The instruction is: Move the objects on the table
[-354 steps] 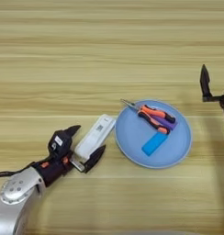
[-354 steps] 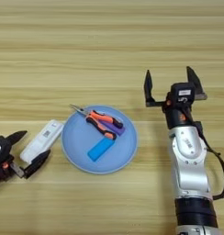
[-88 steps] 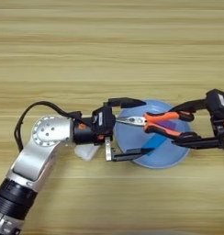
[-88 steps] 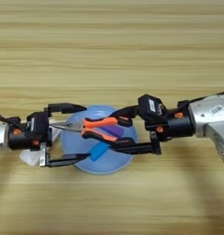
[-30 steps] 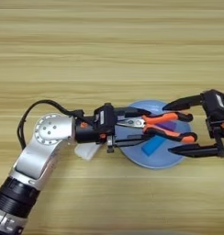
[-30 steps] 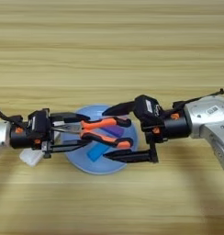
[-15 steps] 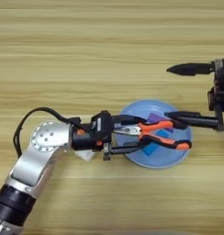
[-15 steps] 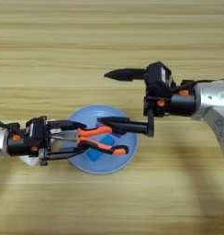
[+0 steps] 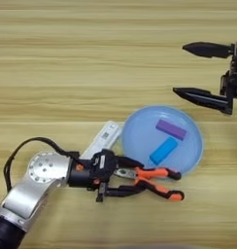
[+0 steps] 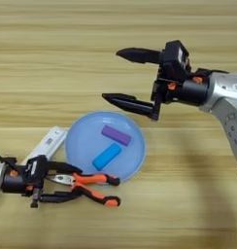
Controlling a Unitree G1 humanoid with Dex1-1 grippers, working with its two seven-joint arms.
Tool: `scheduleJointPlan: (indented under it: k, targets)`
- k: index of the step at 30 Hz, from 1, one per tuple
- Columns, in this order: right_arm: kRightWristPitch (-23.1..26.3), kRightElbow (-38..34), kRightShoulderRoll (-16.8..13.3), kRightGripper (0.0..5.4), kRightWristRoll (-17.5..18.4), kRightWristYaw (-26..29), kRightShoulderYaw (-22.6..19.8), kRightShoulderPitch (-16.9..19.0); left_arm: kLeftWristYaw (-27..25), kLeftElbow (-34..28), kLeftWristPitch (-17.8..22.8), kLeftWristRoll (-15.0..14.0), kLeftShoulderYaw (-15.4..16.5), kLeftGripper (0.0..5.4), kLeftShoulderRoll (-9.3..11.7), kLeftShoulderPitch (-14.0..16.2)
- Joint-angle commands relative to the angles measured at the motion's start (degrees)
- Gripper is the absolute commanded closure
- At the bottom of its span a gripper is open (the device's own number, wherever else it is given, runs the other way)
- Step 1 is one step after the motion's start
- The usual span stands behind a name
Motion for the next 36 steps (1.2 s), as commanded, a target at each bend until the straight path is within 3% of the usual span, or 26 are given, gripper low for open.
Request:
scheduleJointPlan:
  k: [1,10,26,36]
  targets:
    - [-0.07,-0.23,0.64,0.0,-0.54,-0.49,0.99,-1.26,-0.39,3.43,-1.61,2.96,-1.17,3.13,1.11,1.34]
    - [-0.24,-0.34,0.88,0.0,-0.59,-0.8,1.41,-1.35,-1.34,2.63,-2.21,2.66,-1.91,3.13,2.22,4.77]
    - [-0.9,-0.08,0.53,0.0,-0.86,-0.73,1.62,-0.71,-0.42,4.82,-3.39,4.06,-2.75,3.13,1.96,4.73]
    - [-1.14,0.45,0.63,0.0,-1.29,-0.38,1.96,-1.01,1.36,5.54,-3.46,4.73,-2.14,2.03,0.82,3.81]
